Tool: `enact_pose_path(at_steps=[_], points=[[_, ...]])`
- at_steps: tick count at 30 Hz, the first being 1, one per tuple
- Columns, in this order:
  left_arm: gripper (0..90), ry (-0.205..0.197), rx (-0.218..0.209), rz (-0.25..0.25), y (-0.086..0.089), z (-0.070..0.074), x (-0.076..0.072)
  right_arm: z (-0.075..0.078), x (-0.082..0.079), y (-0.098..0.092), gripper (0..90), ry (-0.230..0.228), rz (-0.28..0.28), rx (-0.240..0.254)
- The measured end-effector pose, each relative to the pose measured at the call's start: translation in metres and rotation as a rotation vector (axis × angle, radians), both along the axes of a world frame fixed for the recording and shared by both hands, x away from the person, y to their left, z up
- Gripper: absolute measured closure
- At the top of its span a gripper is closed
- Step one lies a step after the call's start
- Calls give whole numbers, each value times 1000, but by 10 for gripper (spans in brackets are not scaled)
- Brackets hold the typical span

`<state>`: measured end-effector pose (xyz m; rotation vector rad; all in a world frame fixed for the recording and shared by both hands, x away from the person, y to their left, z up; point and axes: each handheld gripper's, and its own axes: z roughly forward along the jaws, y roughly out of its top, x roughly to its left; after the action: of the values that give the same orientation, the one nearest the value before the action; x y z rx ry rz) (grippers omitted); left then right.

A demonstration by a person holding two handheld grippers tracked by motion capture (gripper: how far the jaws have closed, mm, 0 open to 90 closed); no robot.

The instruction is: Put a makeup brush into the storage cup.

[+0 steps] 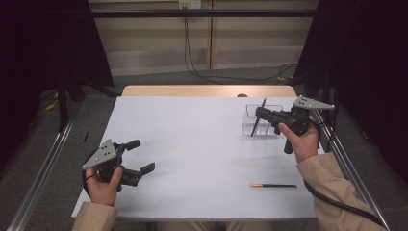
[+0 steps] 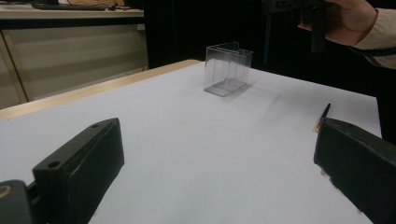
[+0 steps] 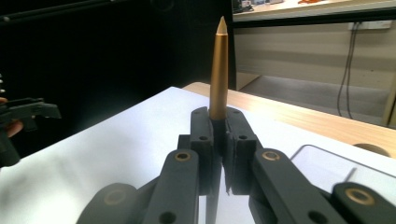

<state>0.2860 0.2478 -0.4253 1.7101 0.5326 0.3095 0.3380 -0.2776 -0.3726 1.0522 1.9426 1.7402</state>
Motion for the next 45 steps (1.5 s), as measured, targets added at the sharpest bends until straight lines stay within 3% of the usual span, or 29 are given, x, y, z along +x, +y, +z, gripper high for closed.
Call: enact_pose_path(at_steps=[15,45], points=[[12,-6,3,1,1,0,-2,12,13,-16,837,-22,-71,-18],[10,-17,23,-12,0,0,-3,17,33,-42,837,-31,-188,-91]])
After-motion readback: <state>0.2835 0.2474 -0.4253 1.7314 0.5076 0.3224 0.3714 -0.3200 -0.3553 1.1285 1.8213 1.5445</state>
